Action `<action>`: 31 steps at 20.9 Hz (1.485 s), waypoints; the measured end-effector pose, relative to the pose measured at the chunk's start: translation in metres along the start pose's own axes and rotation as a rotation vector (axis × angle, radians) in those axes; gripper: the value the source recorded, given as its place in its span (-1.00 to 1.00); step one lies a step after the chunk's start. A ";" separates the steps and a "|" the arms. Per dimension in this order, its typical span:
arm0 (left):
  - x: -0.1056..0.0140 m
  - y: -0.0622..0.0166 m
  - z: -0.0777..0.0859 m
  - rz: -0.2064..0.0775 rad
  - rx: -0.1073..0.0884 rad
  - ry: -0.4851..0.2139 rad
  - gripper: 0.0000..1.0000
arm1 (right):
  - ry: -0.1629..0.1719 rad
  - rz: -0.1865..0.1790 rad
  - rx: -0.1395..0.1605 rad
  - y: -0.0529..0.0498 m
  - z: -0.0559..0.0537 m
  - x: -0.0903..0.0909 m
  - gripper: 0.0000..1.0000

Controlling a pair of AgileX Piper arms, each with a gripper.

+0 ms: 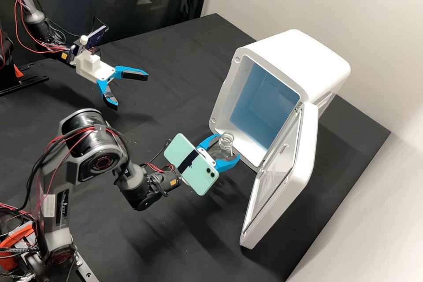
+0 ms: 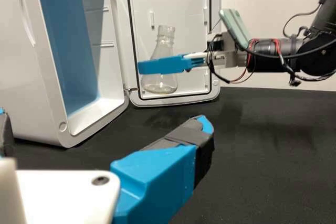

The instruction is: Place the flask in the incubator

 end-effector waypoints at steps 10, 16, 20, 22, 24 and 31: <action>0.000 -0.0001 0.000 0.000 0.000 -0.001 1.00 | 0.090 -0.053 -0.005 -0.017 -0.025 0.005 -1.00; 0.000 -0.0001 0.000 0.000 0.000 -0.001 1.00 | 0.146 -0.019 -0.016 -0.017 -0.052 0.030 -1.00; 0.000 -0.0001 0.000 0.000 0.000 -0.001 1.00 | 0.122 -0.041 -0.029 -0.020 -0.057 0.045 -1.00; 0.000 -0.0001 0.000 0.000 0.000 -0.001 1.00 | 0.099 -0.034 -0.040 -0.020 -0.056 0.054 -1.00; 0.000 -0.0001 0.000 0.000 0.000 -0.001 1.00 | 0.075 -0.024 -0.046 -0.019 -0.055 0.062 -1.00; 0.001 -0.0005 0.003 -0.003 0.001 -0.012 1.00 | 0.039 -0.048 -0.076 -0.026 -0.061 0.083 -1.00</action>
